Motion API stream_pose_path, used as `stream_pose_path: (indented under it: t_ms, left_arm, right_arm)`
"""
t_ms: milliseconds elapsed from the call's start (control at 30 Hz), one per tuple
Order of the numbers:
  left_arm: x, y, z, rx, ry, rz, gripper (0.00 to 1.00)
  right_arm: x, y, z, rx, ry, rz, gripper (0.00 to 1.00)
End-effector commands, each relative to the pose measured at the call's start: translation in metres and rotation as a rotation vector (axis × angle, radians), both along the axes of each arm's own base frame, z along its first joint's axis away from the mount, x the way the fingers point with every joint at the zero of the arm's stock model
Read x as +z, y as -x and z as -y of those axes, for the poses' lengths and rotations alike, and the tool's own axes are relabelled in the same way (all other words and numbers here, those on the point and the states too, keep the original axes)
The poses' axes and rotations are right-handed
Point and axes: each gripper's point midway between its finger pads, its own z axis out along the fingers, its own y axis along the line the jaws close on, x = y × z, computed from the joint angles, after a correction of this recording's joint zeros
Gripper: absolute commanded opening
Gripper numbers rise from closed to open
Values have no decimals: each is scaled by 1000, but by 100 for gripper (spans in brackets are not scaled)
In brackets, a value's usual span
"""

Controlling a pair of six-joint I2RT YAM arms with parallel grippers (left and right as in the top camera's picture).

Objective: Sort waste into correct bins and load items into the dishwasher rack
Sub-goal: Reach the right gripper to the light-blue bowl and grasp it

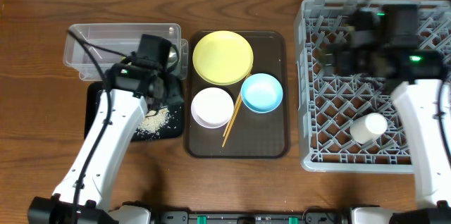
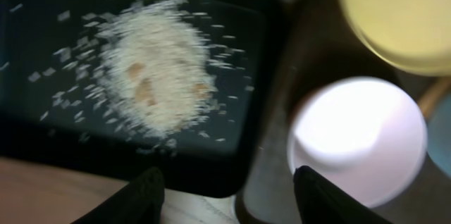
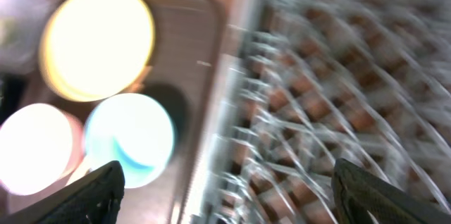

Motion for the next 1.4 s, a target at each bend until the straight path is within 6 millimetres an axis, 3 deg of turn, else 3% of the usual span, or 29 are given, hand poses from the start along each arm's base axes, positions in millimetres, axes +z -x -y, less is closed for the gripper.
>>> stream_pose_path:
  t_ms: [0,133,300,567,667,800,967,1100,1200,1367]
  left_arm:
    - [5,-2,-32,213,-37,25,64]
    - [5,-2,-52,281,-37,22,67]
    - [5,-1,-64,321,-37,21,69]
    - [5,-1,-64,321,-38,21,70]
    - [5,-1,-64,321,-38,21,70]
    - [5,-1,-64,321,-38,21,70]
    - [5,-1,-64,321,-37,21,70]
    - [5,-1,-63,320,-34,21,70]
    - [5,-1,-63,320,-34,21,70]
    - [5,-2,-63,320,-34,22,70]
  right_arm:
    - [-16,2,-55,196,-15,-18,91]
    - [-47,1,-95,295,40,-58,89]
    - [-97,-3,-121,343,141,-127,83]
    - [-170,-6,-115,180,260,-284,62]
    - [-185,-4,-112,161,268,-323,52]
    - [-197,-1,-108,156,279,-361,28]
    - [-196,1,-107,155,285,-366,1]
    - [-186,-2,-93,94,319,-352,1]
    - [-160,-11,-76,37,348,-295,1]
    - [-90,-30,-52,-60,325,-110,1]
